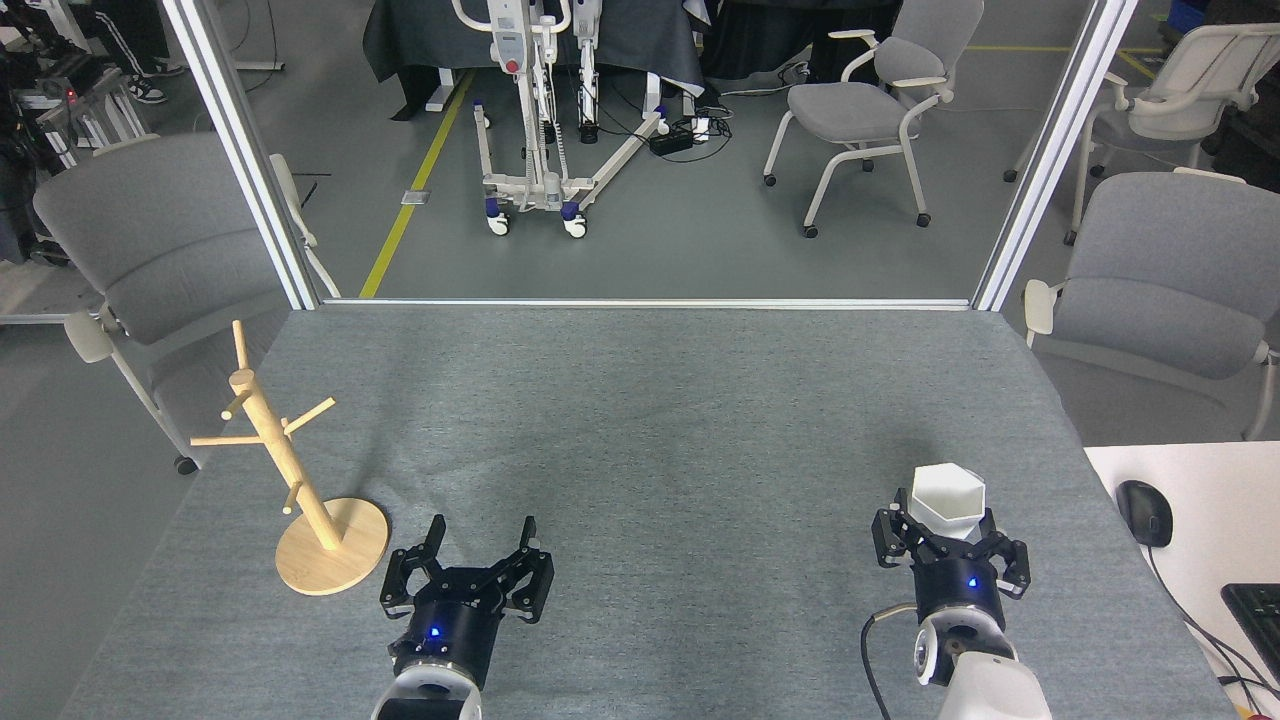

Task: Hang cup on storage rack
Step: 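Close the right gripper on the cup rim and lift it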

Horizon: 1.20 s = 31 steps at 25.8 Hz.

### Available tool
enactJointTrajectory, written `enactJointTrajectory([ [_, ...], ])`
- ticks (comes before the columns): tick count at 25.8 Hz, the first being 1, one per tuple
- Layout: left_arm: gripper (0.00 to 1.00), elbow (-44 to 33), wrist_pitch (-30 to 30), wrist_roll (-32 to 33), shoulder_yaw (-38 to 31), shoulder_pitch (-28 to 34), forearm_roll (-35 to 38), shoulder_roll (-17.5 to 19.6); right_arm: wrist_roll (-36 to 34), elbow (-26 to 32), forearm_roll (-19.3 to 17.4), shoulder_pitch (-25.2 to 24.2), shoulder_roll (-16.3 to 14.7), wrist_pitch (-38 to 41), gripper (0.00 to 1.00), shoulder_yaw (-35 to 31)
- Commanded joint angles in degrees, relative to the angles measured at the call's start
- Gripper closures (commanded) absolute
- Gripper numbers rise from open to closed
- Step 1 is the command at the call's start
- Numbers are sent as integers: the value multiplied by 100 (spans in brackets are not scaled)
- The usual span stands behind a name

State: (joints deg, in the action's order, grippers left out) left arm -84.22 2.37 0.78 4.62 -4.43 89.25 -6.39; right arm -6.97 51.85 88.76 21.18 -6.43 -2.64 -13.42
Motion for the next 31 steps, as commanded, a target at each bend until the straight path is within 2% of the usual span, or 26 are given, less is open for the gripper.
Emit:
enactJointTrajectory([
  [1,1,46,0,1,-5,-40,-4,-11,-6,-105,1,79,-7,0,1,-20],
  [10,1,64,0,1,-5,-67,-4,-2,-6,-597,-8,466,-104,0,1,-38],
  [31,1,125,9,1,-31,-58,5,42,-6,-984,-8,651,-227,-17,2,-47],
])
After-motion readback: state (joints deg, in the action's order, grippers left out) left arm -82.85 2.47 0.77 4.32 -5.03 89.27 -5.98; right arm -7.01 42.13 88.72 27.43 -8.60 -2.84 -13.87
